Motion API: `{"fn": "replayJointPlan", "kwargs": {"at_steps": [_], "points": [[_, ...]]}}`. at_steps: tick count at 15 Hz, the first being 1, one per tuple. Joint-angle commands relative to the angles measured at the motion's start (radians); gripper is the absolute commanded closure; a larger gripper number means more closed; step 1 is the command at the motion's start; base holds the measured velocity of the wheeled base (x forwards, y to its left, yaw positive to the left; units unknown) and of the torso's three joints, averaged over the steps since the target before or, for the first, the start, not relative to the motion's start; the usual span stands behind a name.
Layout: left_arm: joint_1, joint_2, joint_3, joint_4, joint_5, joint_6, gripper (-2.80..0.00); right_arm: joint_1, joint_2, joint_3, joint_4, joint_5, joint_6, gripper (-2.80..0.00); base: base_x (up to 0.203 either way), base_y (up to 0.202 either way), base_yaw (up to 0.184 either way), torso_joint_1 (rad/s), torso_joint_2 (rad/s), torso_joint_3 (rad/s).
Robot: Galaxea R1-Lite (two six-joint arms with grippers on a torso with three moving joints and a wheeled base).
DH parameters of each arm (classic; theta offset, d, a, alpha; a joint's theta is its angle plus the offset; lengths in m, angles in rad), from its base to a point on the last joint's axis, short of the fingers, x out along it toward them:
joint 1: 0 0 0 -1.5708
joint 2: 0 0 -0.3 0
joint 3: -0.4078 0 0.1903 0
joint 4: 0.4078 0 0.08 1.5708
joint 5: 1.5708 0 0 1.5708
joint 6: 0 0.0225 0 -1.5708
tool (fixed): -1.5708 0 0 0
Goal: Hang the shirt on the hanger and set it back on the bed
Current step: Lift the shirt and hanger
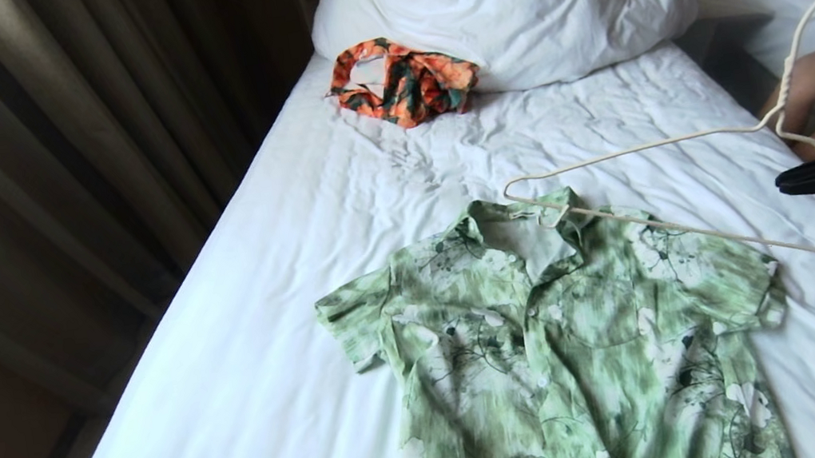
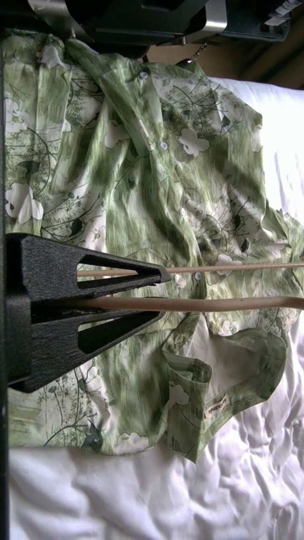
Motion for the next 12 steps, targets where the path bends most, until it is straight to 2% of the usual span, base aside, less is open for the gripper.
{"fn": "replayJointPlan", "kwargs": {"at_steps": [1,3,7,10,12], "points": [[0.000,0.058,-0.082,0.007,-0.032,-0.024,0.00,0.001,0.000,0.002,-0.004,0.008,-0.001,0.00,0.000,0.000,0.000,0.000,0.00,0.000],[-0.002,0.156,-0.174,0.043,-0.109,-0.066,0.00,-0.005,-0.005,-0.003,-0.005,0.009,0.001,0.00,0.000,0.000,0.000,0.000,0.00,0.000],[-0.012,0.453,-0.237,0.021,-0.276,-0.124,0.00,-0.005,-0.005,-0.007,-0.005,0.011,0.006,0.00,0.000,0.000,0.000,0.000,0.00,0.000],[-0.032,0.753,-0.271,-0.138,-0.380,-0.167,0.00,-0.006,0.014,-0.051,-0.005,0.017,0.010,0.00,0.000,0.000,0.000,0.000,0.00,0.000],[-0.093,0.965,-0.329,-0.262,-0.412,-0.214,0.00,-0.010,0.025,-0.069,-0.005,0.020,0.010,0.00,0.000,0.000,0.000,0.000,0.00,0.000]]}}
